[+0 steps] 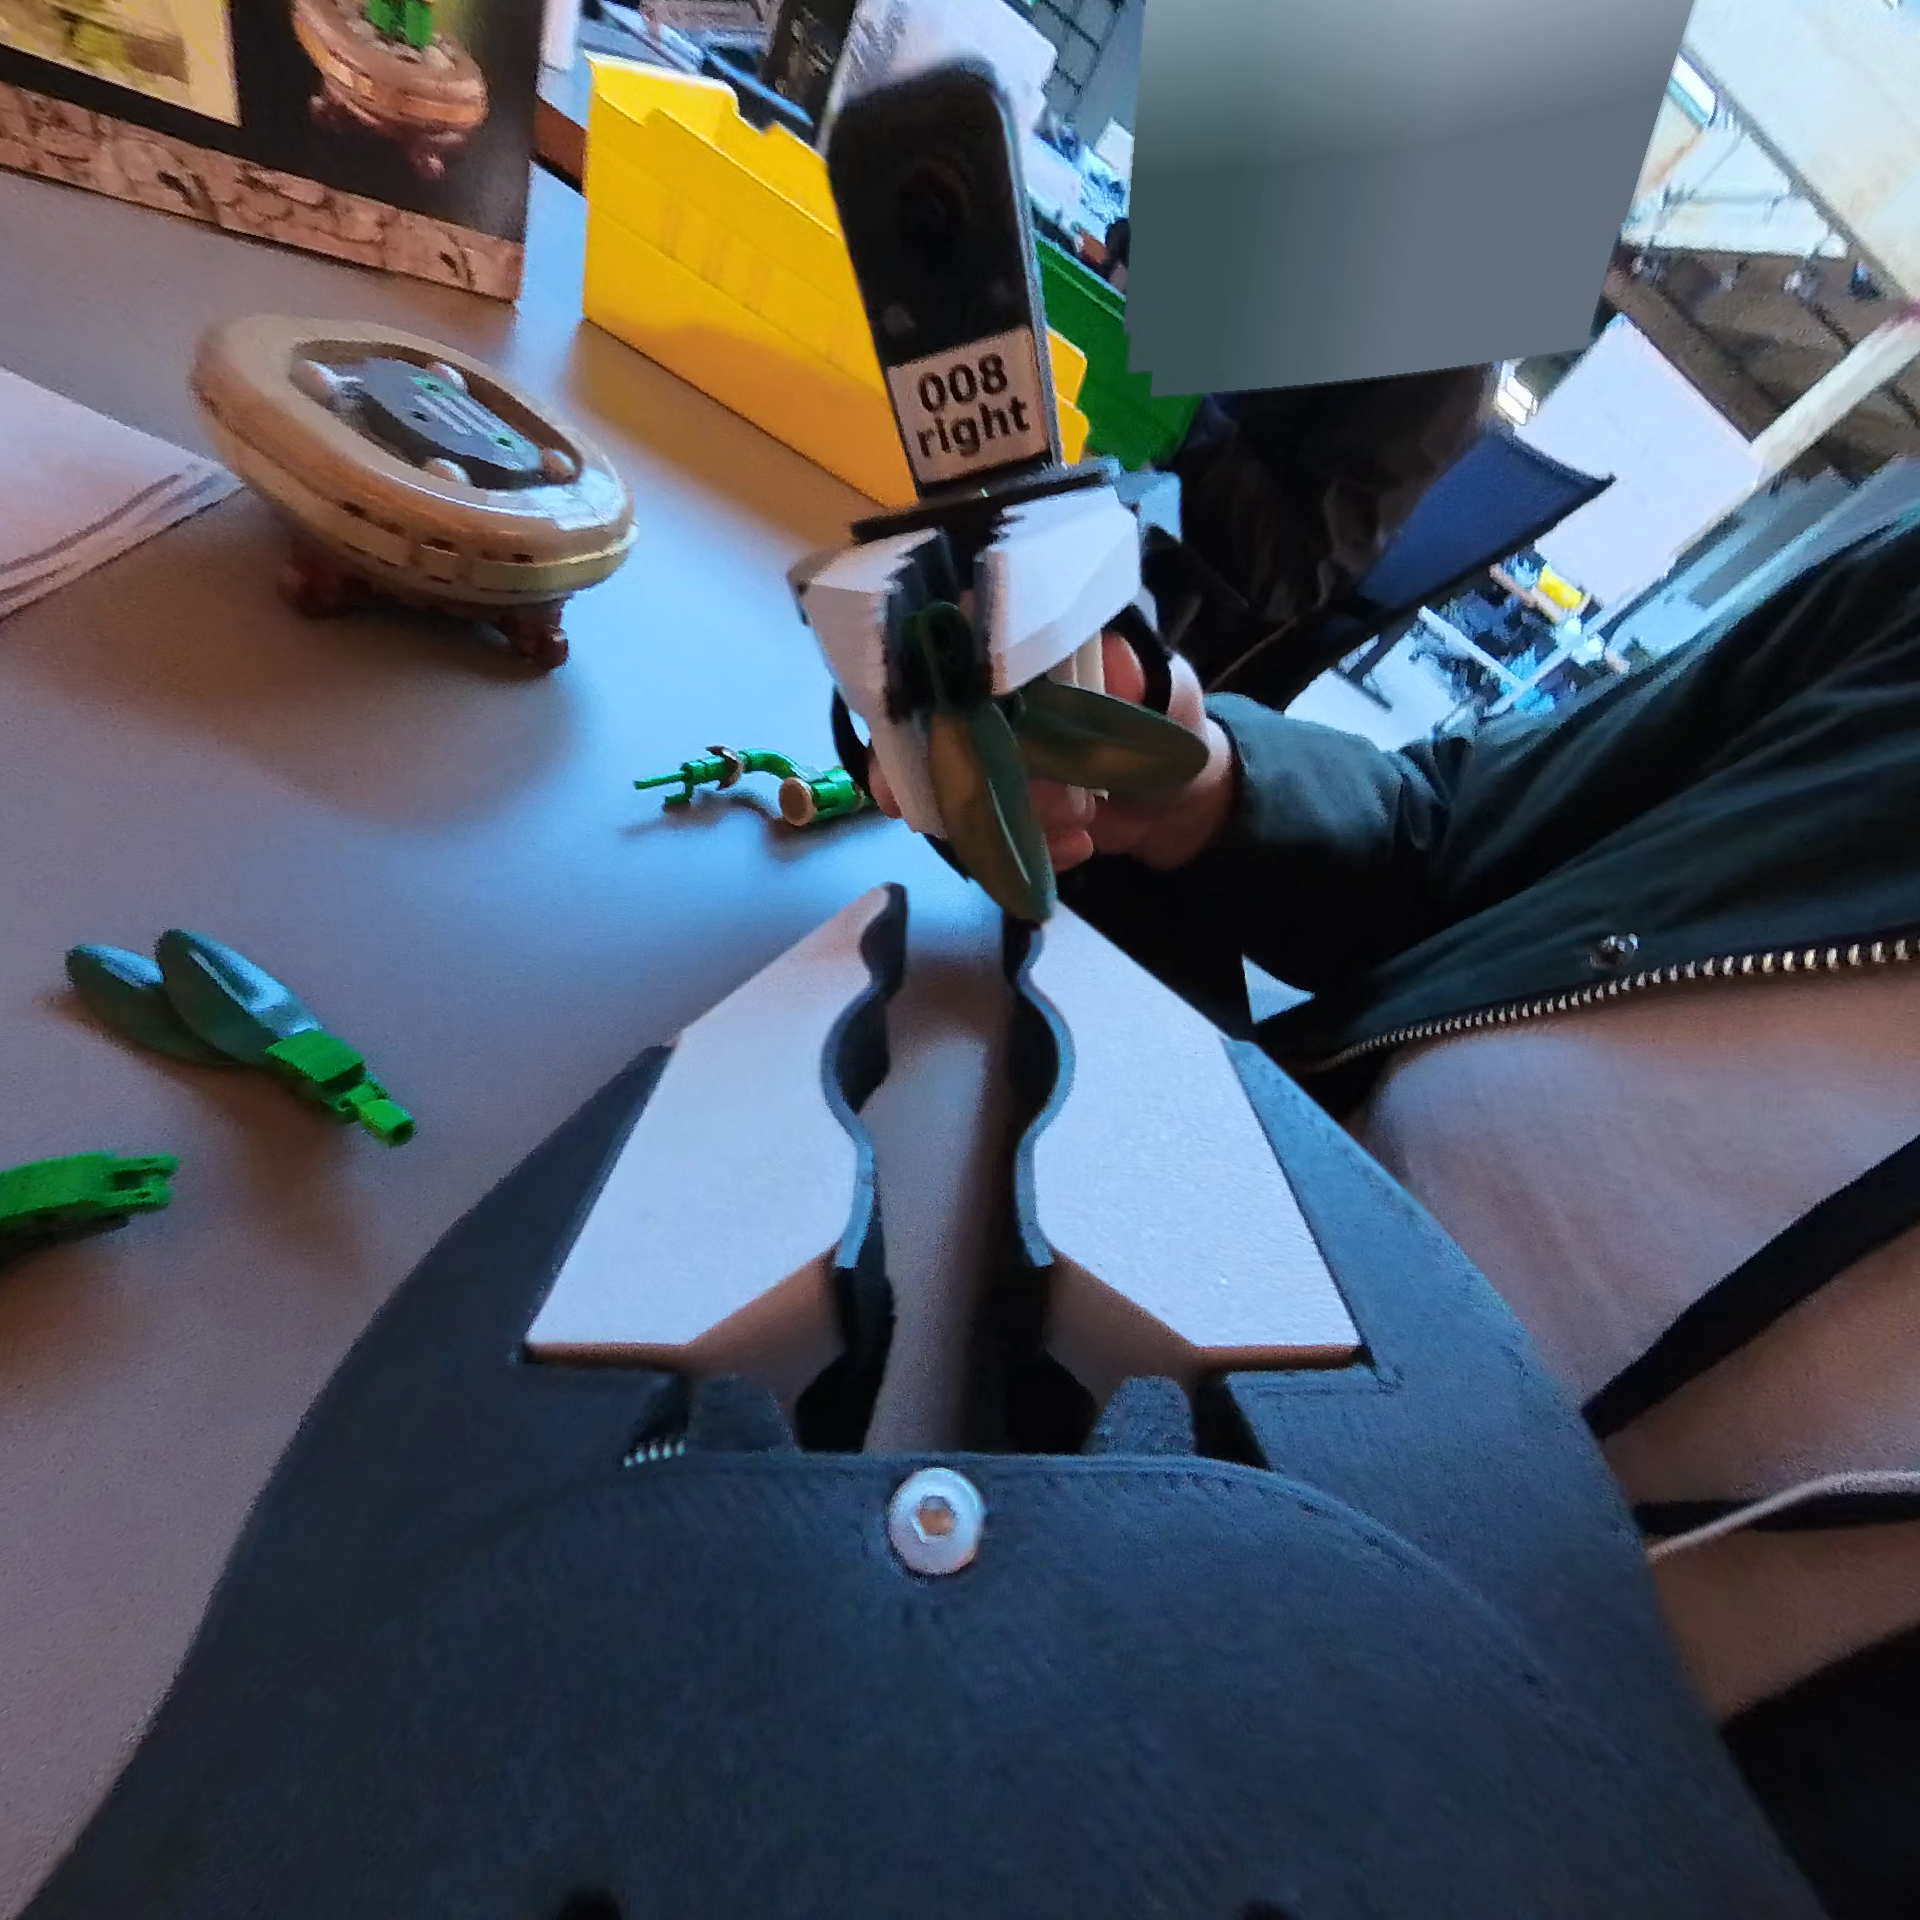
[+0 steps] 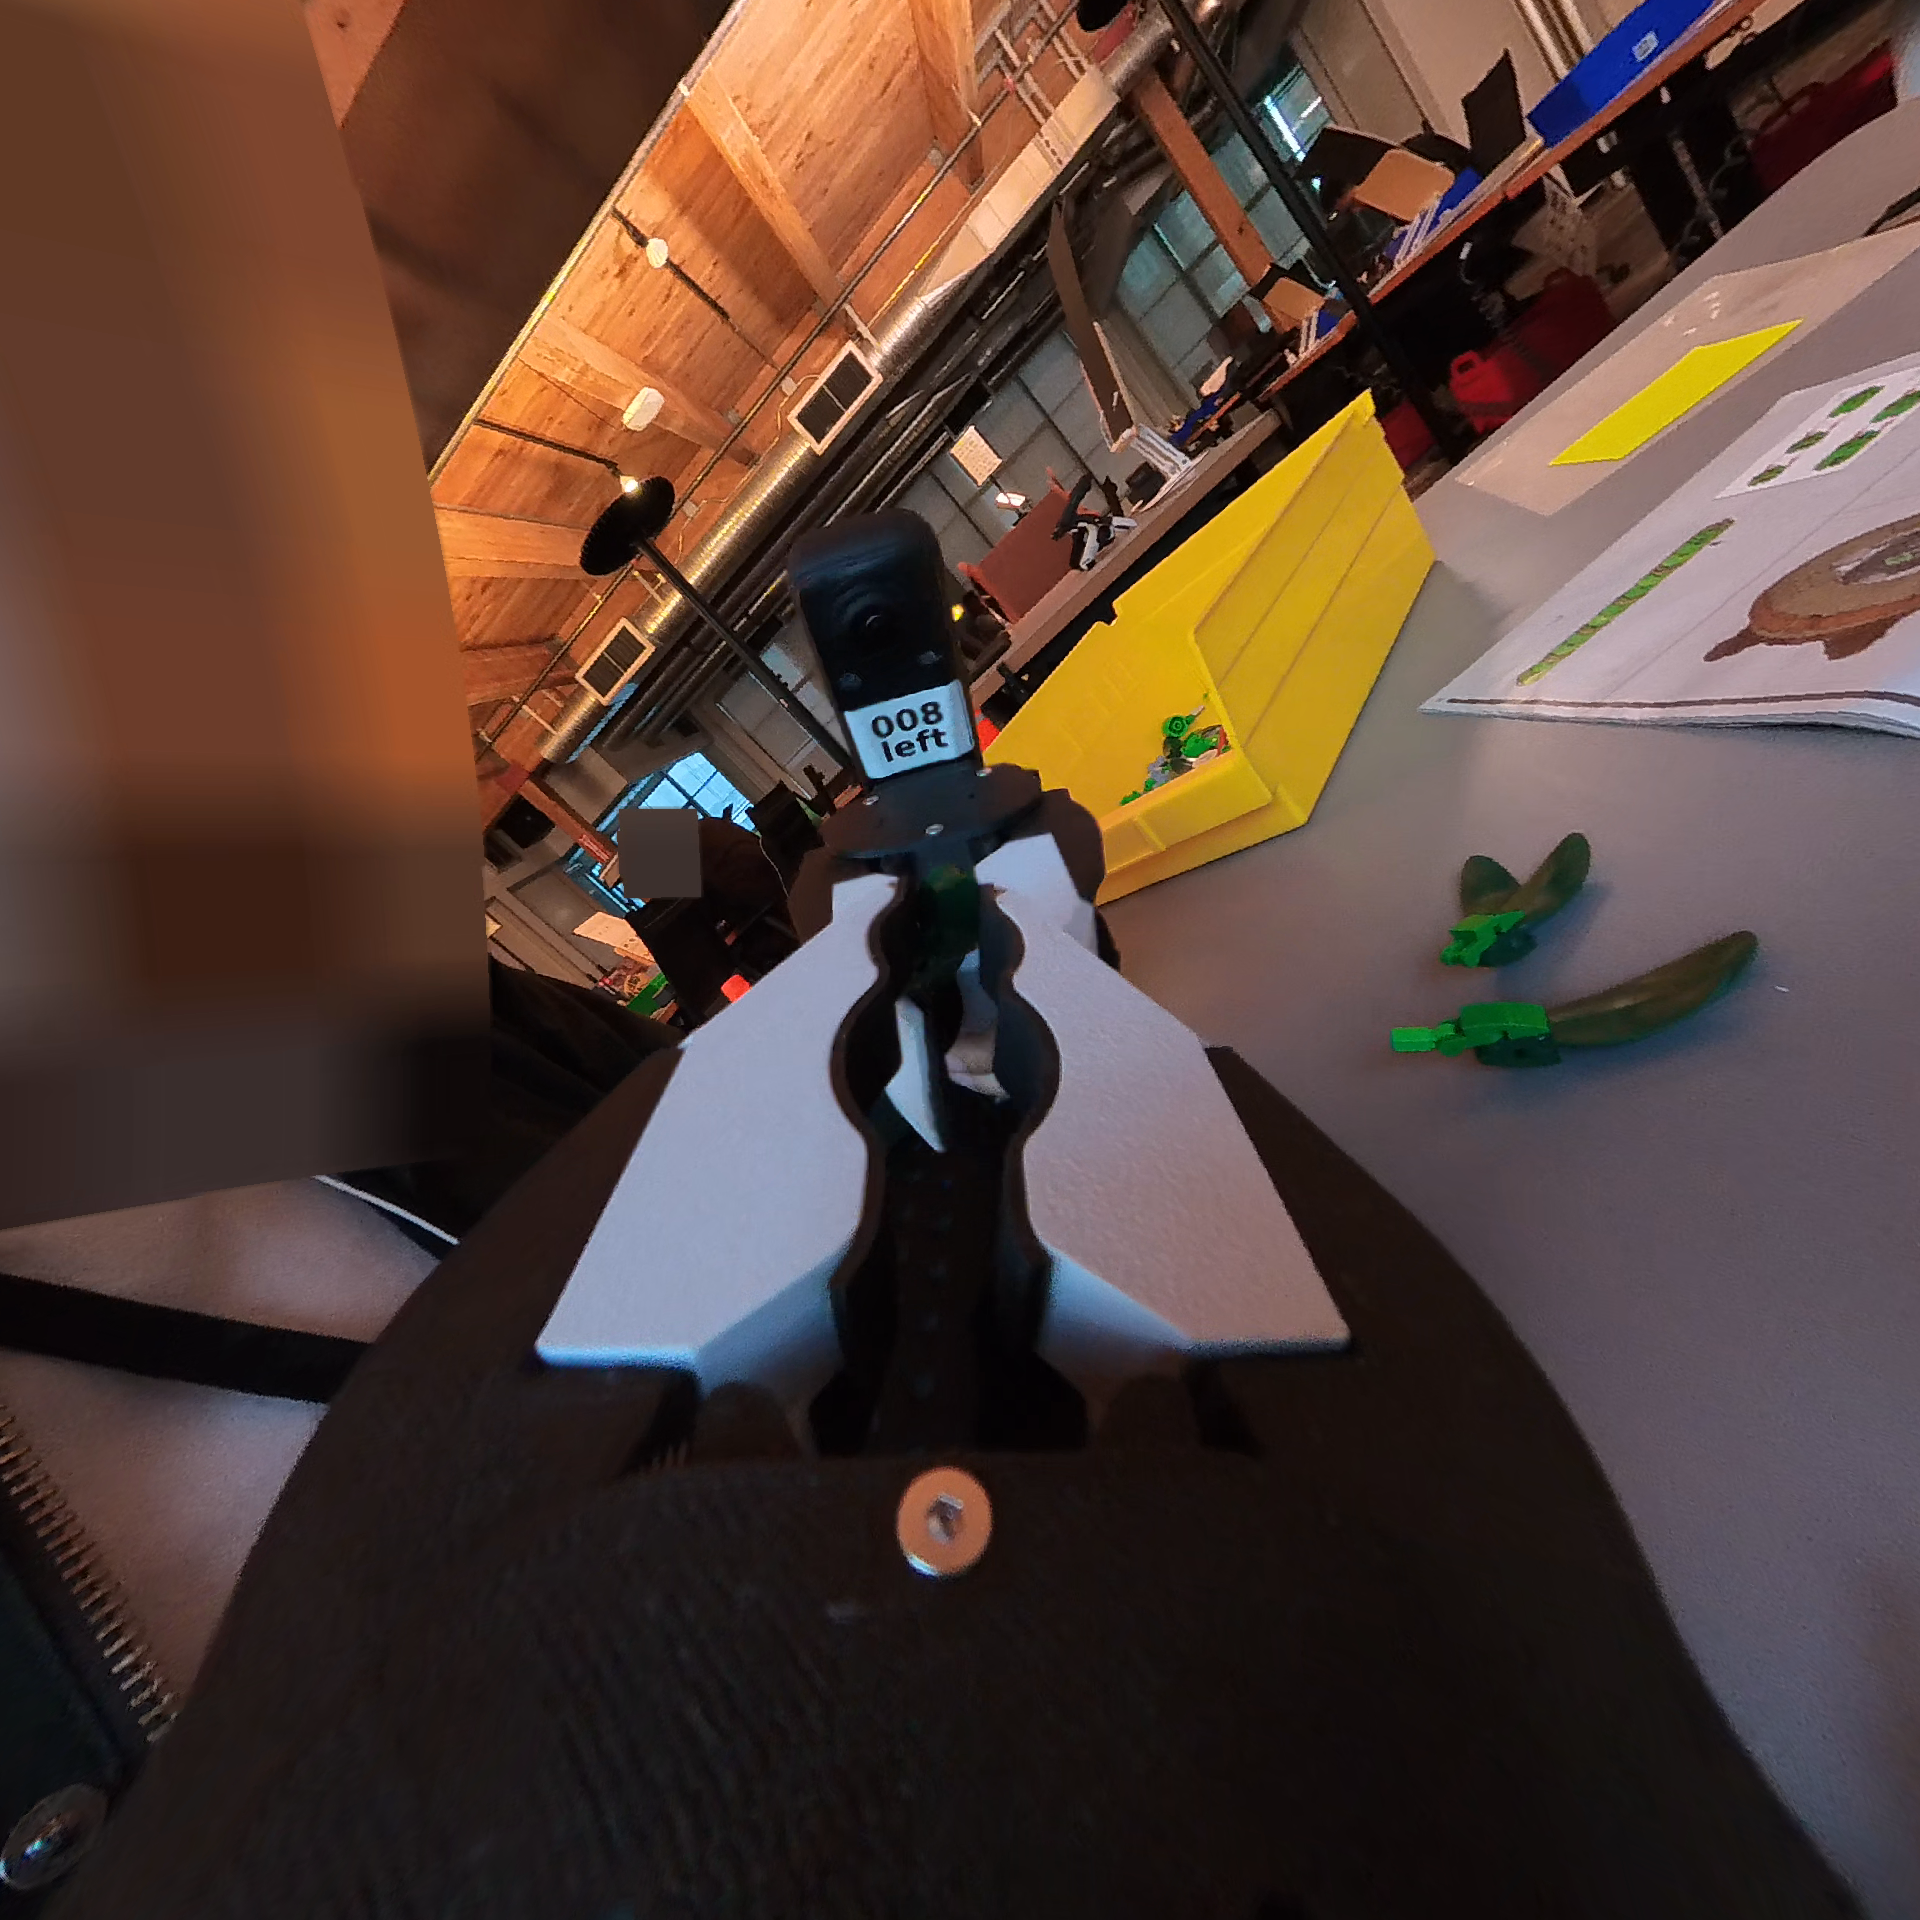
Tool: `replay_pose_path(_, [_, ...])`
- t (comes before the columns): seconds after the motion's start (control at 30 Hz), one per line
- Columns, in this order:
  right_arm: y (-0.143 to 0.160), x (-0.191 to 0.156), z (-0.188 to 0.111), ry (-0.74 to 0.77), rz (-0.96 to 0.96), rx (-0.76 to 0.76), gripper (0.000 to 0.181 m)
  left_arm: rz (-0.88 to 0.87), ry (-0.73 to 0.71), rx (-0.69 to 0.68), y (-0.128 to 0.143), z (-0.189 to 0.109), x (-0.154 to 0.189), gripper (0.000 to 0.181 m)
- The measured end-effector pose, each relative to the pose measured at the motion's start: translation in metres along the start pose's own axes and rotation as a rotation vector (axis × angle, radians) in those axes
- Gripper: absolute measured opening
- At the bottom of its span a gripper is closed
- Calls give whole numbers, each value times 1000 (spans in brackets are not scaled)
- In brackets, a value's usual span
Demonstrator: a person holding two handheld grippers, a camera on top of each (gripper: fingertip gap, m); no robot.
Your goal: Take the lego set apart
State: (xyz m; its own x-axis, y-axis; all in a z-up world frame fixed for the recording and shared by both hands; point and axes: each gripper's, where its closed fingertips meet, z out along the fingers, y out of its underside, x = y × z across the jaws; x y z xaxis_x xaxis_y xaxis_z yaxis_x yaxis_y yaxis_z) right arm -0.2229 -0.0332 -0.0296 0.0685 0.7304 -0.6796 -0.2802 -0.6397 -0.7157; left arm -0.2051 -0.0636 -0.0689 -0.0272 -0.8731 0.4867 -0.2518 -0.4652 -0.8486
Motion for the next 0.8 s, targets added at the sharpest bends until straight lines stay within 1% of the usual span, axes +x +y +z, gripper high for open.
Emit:
replay_pose_path(0.07, [-3,2,-1,2,19,19,10,-42,3,37,-5,-3,-3,29])
replay_pose_path(0.2, [-8,5,-5,-12,69,57,10,-82,62,68,-10,-5,4,30])
replay_pose_path(0.27, [-11,2,-6,-47,107,73,10,-95,95,88,-13,-5,8,28])
replay_pose_path(0.37, [-15,-5,-7,-106,135,93,10,-173,187,129,-20,-7,15,23])
replay_pose_path(0.4, [-15,-8,-7,-117,131,92,10,-209,233,146,-22,-9,18,23])
replay_pose_path(0.47, [-12,-11,-5,-130,118,79,10,-298,374,213,-34,-18,30,19])
replay_pose_path(0.53, [-12,-18,-4,-161,99,79,9,-355,434,248,-40,-24,31,18])
replay_pose_path(0.6, [-9,-20,-2,-163,66,56,10,-366,433,253,-41,-25,29,16])
replay_pose_path(0.67, [-4,-24,0,-168,29,32,10,-370,422,242,-38,-24,27,4])
replay_pose_path(0.7, [-3,-24,2,-163,16,24,10,-377,419,225,-35,-22,25,2])
replay_pose_path(0.8, [-3,-20,3,-135,-5,27,12,-398,411,215,-33,-22,22,0])
